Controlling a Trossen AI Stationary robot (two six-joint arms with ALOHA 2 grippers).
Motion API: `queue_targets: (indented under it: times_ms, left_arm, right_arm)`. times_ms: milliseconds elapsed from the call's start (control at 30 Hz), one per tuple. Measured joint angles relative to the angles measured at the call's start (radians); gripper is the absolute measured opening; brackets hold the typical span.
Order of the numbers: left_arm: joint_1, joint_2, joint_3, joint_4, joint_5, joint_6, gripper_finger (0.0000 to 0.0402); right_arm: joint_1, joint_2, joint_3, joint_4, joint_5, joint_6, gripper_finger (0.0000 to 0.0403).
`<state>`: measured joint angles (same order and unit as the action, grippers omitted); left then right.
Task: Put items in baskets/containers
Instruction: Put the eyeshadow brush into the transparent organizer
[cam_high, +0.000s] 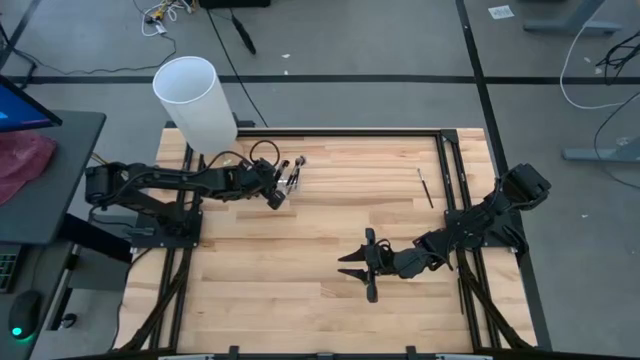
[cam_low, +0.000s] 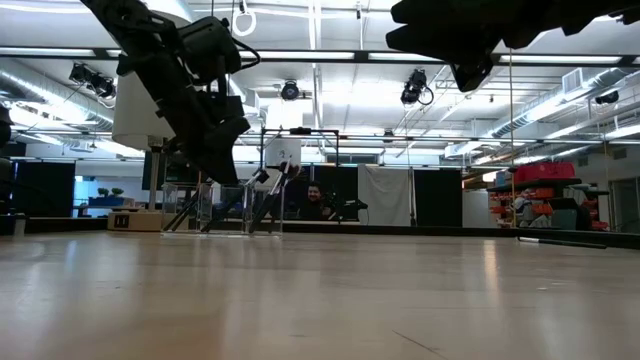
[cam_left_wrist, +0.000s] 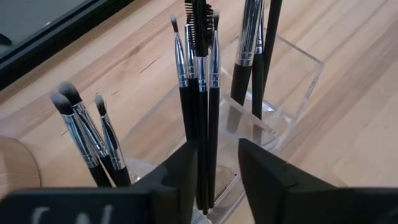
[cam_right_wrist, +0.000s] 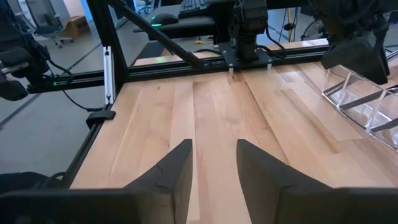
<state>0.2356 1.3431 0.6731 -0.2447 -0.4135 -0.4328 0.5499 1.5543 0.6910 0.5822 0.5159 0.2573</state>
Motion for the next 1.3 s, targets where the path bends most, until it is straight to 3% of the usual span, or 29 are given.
queue_targets:
  times_ms: [267,500,700,800,933,1100,1300]
  left_arm:
    - [-0.031,-0.085,0.082,-0.059,0.067,0.028,0.0159]
    - [-0.218,-0.115,0.229,-0.060,0.063,0.103,0.0144]
    - [-0.421,-0.114,0.226,0.033,-0.017,0.115,0.0126]
    - [-0.509,-0.106,0.203,0.073,-0.083,0.100,0.0120]
    - [-0.604,-0.077,0.165,0.156,-0.179,0.073,0.0117]
    - [-0.674,-0.002,0.108,0.325,-0.221,0.072,0.0117]
    - [-0.697,0.120,0.090,0.482,-0.220,0.083,0.0117]
  right_arm:
    - [0.000,0.000,0.000,-0.018,0.000,0.034,0.0125]
    - [0.000,0.000,0.000,-0.141,-0.009,0.138,0.0125]
    - [-0.003,-0.012,0.000,-0.523,-0.167,0.372,0.0125]
    - [-0.008,-0.042,0.000,-0.807,-0.242,0.535,0.0127]
    - [-0.008,-0.103,0.000,-1.210,-0.255,0.725,0.0138]
    - [-0.016,-0.216,-0.008,-1.580,-0.113,0.913,0.0167]
    - [-0.137,-0.423,-0.133,-1.613,0.086,1.093,0.0218]
